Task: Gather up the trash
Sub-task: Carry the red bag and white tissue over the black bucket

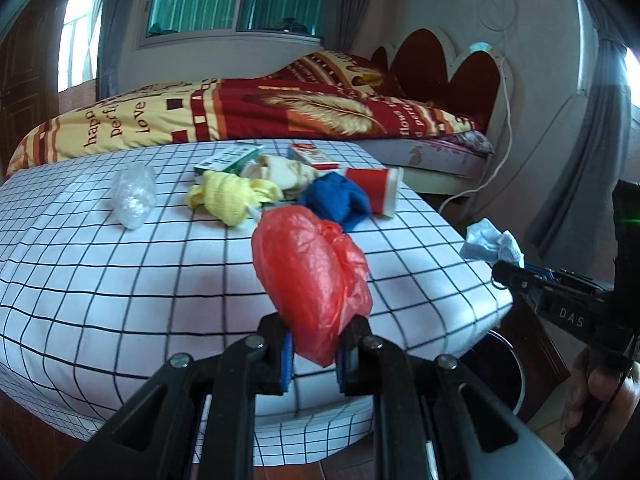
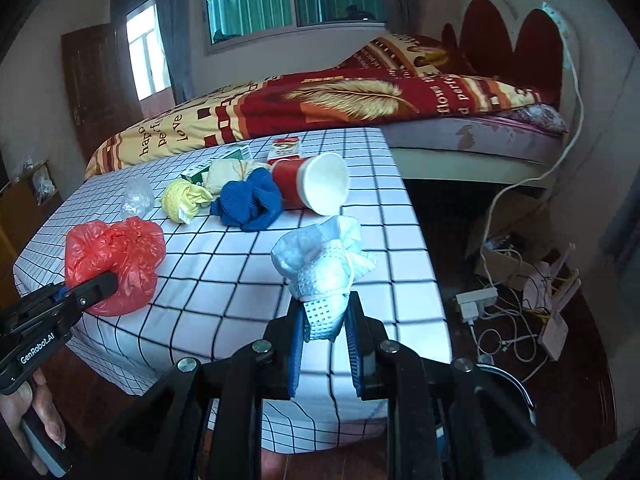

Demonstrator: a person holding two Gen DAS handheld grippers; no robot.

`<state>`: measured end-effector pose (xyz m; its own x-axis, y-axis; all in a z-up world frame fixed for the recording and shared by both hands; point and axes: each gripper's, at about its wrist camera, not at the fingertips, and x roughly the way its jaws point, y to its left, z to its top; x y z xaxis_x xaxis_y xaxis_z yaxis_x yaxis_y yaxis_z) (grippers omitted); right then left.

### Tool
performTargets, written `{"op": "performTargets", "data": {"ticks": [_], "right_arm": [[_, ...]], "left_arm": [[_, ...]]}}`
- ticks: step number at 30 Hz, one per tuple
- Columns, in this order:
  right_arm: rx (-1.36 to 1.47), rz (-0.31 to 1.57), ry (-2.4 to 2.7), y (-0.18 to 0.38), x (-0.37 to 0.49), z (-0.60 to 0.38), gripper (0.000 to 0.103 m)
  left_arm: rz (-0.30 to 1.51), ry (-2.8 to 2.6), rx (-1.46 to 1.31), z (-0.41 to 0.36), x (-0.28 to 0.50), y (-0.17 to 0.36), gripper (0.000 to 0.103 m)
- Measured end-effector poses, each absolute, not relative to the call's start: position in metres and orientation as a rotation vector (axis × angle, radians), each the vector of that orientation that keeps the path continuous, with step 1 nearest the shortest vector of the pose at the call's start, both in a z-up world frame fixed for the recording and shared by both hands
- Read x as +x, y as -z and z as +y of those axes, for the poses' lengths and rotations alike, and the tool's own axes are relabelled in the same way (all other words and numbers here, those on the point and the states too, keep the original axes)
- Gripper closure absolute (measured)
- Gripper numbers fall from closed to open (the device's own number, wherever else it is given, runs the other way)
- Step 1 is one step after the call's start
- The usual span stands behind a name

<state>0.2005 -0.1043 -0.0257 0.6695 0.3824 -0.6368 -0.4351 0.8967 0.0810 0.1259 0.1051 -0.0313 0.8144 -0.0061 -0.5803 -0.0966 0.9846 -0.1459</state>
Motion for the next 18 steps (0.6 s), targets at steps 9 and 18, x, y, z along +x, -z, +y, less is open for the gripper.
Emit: {"op": "performTargets", "data": {"ticks": [9,18], "right_arm": [[-0.067,0.660,-0.406,0.023,0.176,-0.151,0.082],[-0.036,0.646,-0.326,0.033,0.158,-0.201,0.082]], "left_arm": [[0.621,0.006,-0.121,0.070,0.119,0.028,0.086],[0.642,0.058,-0.088,0.033,0.117,0.035,0.086]]}}
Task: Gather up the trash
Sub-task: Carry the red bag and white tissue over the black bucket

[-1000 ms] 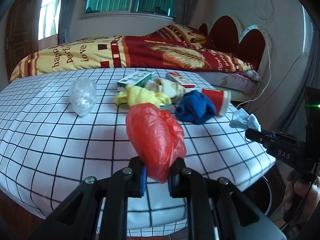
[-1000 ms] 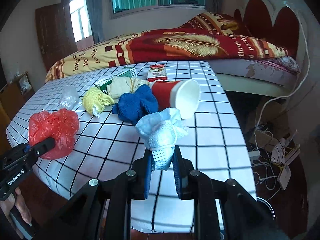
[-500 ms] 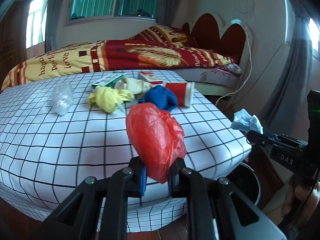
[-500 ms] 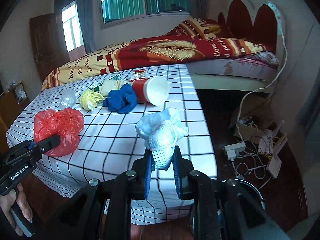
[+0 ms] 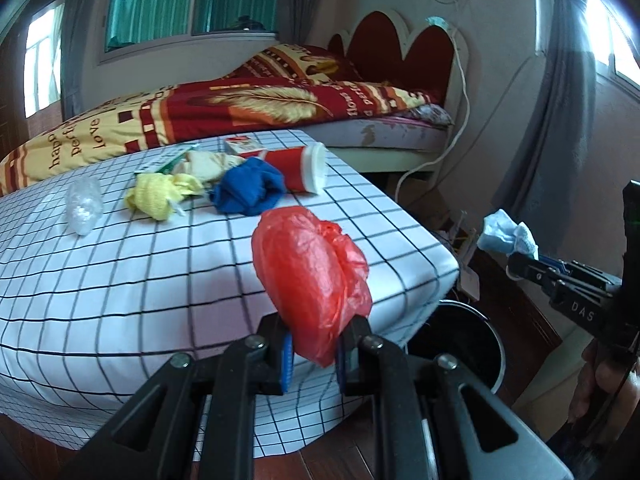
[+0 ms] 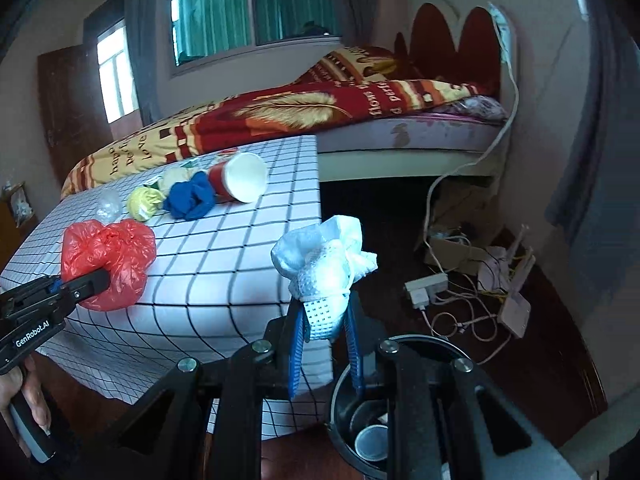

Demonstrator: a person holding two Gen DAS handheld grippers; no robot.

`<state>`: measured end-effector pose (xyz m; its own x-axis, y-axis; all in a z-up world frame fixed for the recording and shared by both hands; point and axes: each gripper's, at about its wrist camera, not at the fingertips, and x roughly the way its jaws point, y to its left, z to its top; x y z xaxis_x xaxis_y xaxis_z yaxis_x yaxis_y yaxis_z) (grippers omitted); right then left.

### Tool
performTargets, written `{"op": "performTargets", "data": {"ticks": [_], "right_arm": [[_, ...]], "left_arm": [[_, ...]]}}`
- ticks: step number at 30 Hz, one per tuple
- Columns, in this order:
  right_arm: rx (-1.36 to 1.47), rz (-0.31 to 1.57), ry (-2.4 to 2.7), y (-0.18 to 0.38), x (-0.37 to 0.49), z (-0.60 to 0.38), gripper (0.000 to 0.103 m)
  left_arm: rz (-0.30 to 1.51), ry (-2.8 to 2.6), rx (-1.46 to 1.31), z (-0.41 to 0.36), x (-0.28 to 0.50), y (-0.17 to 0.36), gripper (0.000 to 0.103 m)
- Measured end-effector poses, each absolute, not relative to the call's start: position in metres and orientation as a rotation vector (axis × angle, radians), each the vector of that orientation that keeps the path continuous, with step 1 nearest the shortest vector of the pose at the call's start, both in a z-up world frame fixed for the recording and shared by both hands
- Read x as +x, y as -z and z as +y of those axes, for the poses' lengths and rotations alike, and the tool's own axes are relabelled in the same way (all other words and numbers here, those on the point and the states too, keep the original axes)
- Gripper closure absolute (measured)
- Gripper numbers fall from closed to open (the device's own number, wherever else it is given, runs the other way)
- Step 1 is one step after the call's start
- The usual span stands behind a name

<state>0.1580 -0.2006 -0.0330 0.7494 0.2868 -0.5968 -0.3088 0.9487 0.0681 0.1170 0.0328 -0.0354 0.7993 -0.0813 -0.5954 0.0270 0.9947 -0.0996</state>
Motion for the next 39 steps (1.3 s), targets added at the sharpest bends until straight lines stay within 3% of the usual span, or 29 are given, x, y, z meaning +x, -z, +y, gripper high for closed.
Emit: {"op": "performTargets", "data": {"ticks": [26,39], "right_arm": [[0.046,0.807,-0.114,0.099,0.138,-0.319,0.082],[-0.004,0.958,-0.161,0.168,0.144,-0.336,0.082]], "left_arm": [[0.769,0.360,0.001,-0.106,0.125,0.087,0.086],[0.939,0.426,0.034,-0.140,0.149,0.151,0.086]]}}
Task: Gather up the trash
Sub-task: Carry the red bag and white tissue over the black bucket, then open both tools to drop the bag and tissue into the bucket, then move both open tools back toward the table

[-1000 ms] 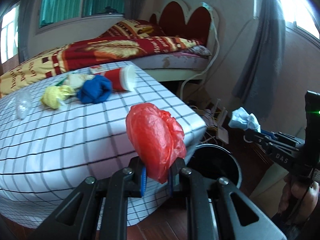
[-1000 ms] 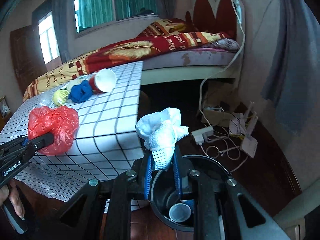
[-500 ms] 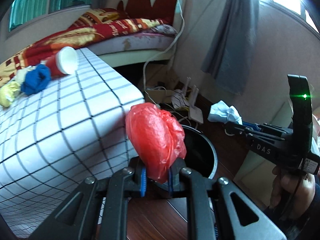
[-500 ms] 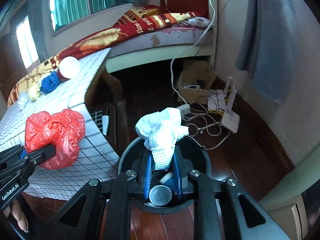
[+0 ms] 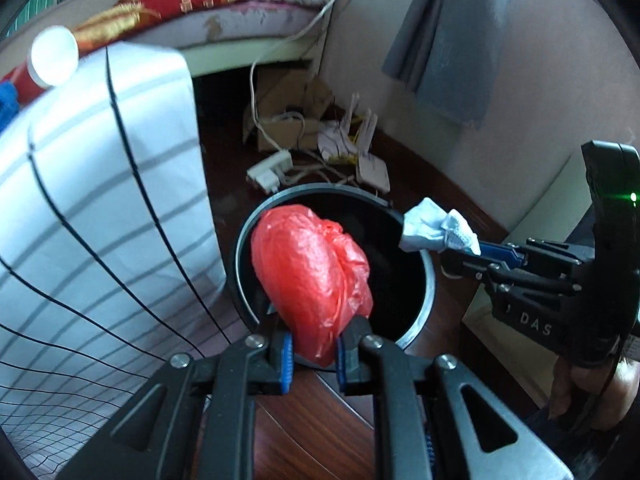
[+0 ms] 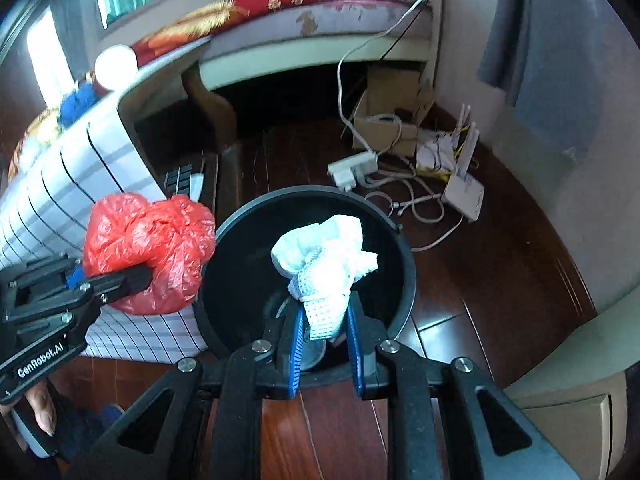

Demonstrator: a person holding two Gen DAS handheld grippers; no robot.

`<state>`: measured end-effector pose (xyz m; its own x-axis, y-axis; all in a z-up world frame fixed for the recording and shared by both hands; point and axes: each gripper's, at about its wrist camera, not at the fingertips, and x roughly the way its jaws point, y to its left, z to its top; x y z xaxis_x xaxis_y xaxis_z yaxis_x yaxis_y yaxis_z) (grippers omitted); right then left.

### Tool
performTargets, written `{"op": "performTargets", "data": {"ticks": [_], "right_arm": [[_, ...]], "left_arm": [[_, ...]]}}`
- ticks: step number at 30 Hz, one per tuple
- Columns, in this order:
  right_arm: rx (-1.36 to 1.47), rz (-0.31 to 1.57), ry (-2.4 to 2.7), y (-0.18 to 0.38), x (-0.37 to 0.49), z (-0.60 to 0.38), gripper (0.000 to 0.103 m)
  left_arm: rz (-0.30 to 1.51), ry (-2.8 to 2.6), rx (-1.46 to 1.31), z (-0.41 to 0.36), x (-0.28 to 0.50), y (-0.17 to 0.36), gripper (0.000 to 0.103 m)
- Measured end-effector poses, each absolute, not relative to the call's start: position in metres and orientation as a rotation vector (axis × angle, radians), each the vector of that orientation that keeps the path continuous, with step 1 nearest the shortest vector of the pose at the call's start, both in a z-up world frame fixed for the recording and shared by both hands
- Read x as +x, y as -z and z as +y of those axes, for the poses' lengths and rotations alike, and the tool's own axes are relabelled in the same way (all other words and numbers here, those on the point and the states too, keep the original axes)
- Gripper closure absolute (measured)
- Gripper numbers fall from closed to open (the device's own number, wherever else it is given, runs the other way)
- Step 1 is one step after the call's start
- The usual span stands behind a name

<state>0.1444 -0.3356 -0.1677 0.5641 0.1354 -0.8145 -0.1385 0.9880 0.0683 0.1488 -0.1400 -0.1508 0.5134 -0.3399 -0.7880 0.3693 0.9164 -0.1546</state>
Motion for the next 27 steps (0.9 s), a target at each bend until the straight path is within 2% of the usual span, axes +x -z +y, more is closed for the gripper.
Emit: {"op": "performTargets", "data": {"ticks": [8,11,12,13,14,15,18,20,23,27], "right_arm": [[-0.027,1.034,-0.194,0.199,0.159,-0.330,0.082],[-0.053,1.069,-0.218,0.208,0.167,-0.323,0.081],[-0.077,1.076,-0.212,0.213,0.170,-0.321,0.069],[-0.112,1.079,-0.178,0.217,0.173,-0.321,0.055],[-0.125,1.084,-0.153,0.220,0.175,-0.322,0.024],[-0.123,1.086,-0.139,0.221,0.176,-0.325,0.018],[-0.087,1.092,-0.096,0.222,0.178,-0.336,0.018],[-0.076,1.083,-0.077,0.220,0.178,-0.340,0.017],[-0.066,1.073,-0.055,0.217,0.179,-0.342,0.005],[-0.075,1.068,-0.057,0.214,0.178,-0.339,0.004]], "left_arm": [[1.006,0.423,0.023,-0.144,0.164,0.174,0.085],[1.025,0.415,0.019,-0.145,0.170,0.179,0.072],[1.030,0.406,0.020,-0.146,0.171,0.181,0.050],[1.027,0.380,0.031,-0.145,0.172,0.182,0.025],[1.012,0.348,0.048,-0.144,0.170,0.182,0.019],[0.999,0.334,0.060,-0.141,0.171,0.183,0.017],[1.011,0.311,0.066,-0.135,0.170,0.186,0.010],[1.012,0.301,0.066,-0.133,0.170,0.187,0.010],[1.012,0.285,0.068,-0.131,0.168,0.187,0.009],[0.999,0.272,0.077,-0.127,0.165,0.186,0.007]]}}
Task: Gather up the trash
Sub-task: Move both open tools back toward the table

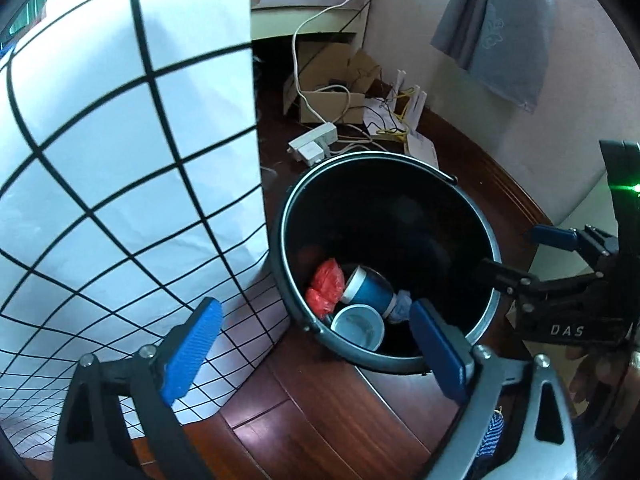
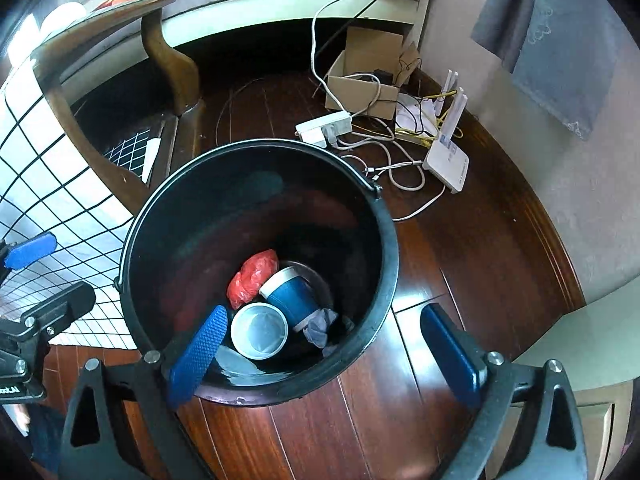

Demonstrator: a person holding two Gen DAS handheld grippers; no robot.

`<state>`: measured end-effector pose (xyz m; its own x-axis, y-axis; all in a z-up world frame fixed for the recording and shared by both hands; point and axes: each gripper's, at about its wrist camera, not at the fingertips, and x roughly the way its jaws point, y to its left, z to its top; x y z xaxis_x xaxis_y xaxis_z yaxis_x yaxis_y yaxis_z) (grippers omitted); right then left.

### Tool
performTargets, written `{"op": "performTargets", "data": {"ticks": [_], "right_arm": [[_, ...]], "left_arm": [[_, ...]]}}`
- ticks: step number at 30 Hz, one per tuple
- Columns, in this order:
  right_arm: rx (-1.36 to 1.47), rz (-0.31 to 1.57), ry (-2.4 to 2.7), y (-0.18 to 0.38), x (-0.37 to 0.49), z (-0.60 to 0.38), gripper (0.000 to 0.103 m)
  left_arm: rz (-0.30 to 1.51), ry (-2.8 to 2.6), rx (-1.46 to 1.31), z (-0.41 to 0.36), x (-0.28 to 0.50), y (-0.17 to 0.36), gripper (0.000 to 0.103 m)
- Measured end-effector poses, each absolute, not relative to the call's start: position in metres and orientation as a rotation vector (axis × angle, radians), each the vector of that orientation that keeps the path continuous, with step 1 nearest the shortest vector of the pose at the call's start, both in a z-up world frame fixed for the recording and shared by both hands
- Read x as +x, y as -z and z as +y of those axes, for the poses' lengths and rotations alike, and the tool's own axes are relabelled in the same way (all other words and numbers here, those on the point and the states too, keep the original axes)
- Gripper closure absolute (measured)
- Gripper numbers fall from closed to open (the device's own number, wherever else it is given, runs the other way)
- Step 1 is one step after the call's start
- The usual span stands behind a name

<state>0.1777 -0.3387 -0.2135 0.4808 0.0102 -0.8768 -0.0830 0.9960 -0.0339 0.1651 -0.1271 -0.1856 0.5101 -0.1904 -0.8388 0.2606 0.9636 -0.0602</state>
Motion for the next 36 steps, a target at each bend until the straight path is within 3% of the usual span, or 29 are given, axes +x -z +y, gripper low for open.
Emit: {"op": "performTargets", "data": {"ticks": [16,36], "right_arm": [[-0.073,1.010,-0.054,0.189,0.166,-0.330,0.000],[-0.074,0.797,-0.188,0.103,0.143,-0.282,0.000]], "left_arm": [[0.942,0.240,0.095,-0.116,0.155,0.158,0.006],[0.776,0.143,0.079,-0.062,0.112,0.073,0.005]]}}
